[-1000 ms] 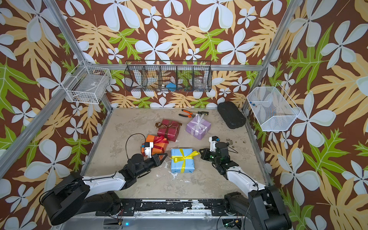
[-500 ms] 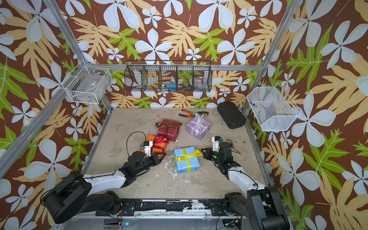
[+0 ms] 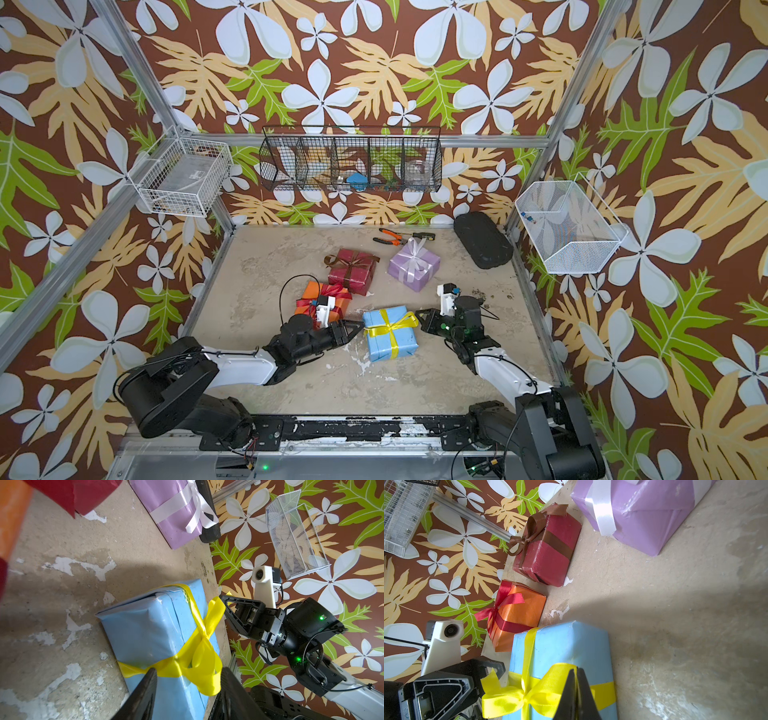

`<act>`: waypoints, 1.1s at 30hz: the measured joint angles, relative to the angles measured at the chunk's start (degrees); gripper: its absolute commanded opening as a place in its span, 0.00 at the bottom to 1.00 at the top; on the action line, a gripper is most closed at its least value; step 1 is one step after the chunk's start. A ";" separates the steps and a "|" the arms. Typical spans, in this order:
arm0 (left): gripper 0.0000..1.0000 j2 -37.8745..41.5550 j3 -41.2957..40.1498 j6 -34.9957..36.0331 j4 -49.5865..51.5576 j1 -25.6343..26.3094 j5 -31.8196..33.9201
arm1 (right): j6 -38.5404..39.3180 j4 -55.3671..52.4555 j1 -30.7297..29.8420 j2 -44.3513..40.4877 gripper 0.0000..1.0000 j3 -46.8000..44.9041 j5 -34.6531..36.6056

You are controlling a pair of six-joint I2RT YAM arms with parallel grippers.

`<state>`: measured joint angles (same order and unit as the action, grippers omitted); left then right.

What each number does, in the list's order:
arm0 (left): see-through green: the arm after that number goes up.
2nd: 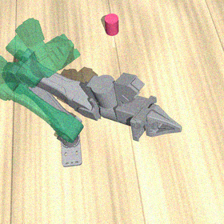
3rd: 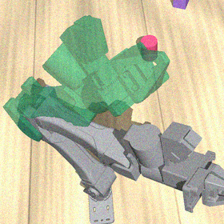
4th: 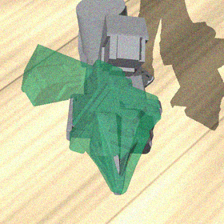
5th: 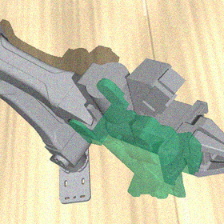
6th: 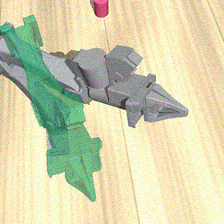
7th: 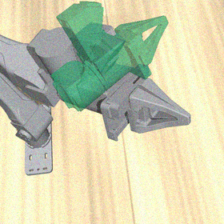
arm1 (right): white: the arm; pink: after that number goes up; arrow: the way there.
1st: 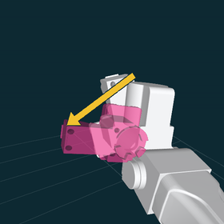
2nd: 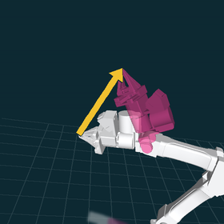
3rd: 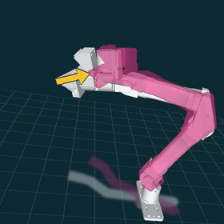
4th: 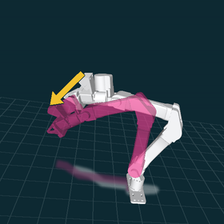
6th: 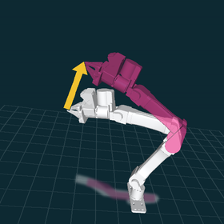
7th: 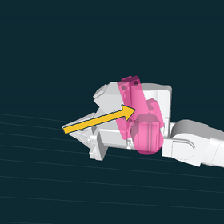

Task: Untie the ribbon bows on the gift boxes
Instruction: Untie the ribbon from the gift box.

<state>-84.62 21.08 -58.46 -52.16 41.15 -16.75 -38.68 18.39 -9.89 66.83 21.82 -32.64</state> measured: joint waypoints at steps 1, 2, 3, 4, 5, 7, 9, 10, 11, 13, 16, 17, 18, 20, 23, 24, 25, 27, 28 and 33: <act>0.52 -0.52 0.46 -0.02 -0.33 0.04 -0.02 | -0.02 0.00 0.00 0.00 0.00 0.00 0.00; 0.51 -0.94 0.87 -0.02 -0.42 0.04 -0.02 | -0.02 0.00 0.00 0.00 0.00 0.00 0.00; 0.50 -1.42 1.36 -0.02 -0.63 0.04 -0.02 | -0.02 0.07 0.00 0.00 0.00 -0.07 0.00; 0.49 -1.92 1.73 -0.02 -0.83 0.04 0.00 | 0.02 0.11 0.00 0.00 0.00 -0.11 0.00; 0.48 -2.34 2.05 -0.02 -0.94 0.07 0.00 | -0.02 0.17 0.00 0.00 0.00 -0.17 -0.04; 0.46 -3.28 2.56 0.00 -1.31 0.07 -0.02 | -0.02 0.31 0.00 -0.07 0.00 -0.37 -0.09; 0.43 -4.17 2.78 -0.02 -1.90 0.07 -0.07 | -0.02 0.37 0.00 -0.22 0.00 -0.59 -0.07; 0.40 -4.68 2.78 -0.02 -2.23 0.07 -0.15 | -0.04 0.37 0.00 -0.37 0.00 -0.76 -0.04; 0.36 -5.09 2.73 -0.15 -2.49 0.07 -0.26 | -0.09 0.33 0.00 -0.50 0.00 -0.83 -0.04; 0.16 -5.88 2.45 -0.87 -2.99 0.07 -0.33 | -0.07 0.39 0.00 -0.57 0.00 -0.85 -0.04; 0.00 -6.51 2.23 -0.90 -3.76 0.07 -0.66 | -0.24 0.39 0.00 -0.85 0.00 -0.94 -0.02; 0.00 -6.58 2.23 -1.38 -4.22 0.13 -0.76 | -0.17 0.39 0.00 -1.03 0.00 -1.05 0.00; 0.00 -6.60 2.21 -1.42 -4.70 0.15 -0.87 | -0.09 0.37 0.00 -1.18 0.00 -1.18 0.04; 0.00 -6.34 2.05 -1.42 -5.25 0.15 -1.01 | -0.07 0.20 0.00 -1.29 0.00 -1.27 0.09; 0.00 -4.59 0.87 -1.25 -5.60 0.15 0.00 | -0.04 -0.04 0.00 -1.33 0.00 -1.36 0.09; 0.00 -3.80 0.33 -1.20 -5.57 0.15 0.28 | 0.04 -0.13 0.00 -1.33 0.00 -1.36 0.11; 0.00 -2.97 -0.17 -1.16 -5.57 0.15 0.83 | 0.11 -0.28 0.00 -1.33 0.00 -1.33 0.17; 0.00 -1.51 -1.03 -0.68 -5.53 0.15 1.95 | 0.20 -1.31 -0.02 -1.33 0.00 -0.92 1.51; 0.00 -0.92 -1.33 -0.44 -5.46 0.15 2.54 | 0.28 -1.95 -0.07 -1.40 0.00 -0.61 2.14; 0.00 1.27 -3.34 0.37 -5.05 -0.74 4.37 | 0.85 -4.72 0.26 -2.67 0.00 0.07 6.19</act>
<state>-83.35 17.74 -58.08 -57.21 40.40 -12.38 -37.82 13.67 -9.63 64.16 21.89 -26.46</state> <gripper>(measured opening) 0.049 0.063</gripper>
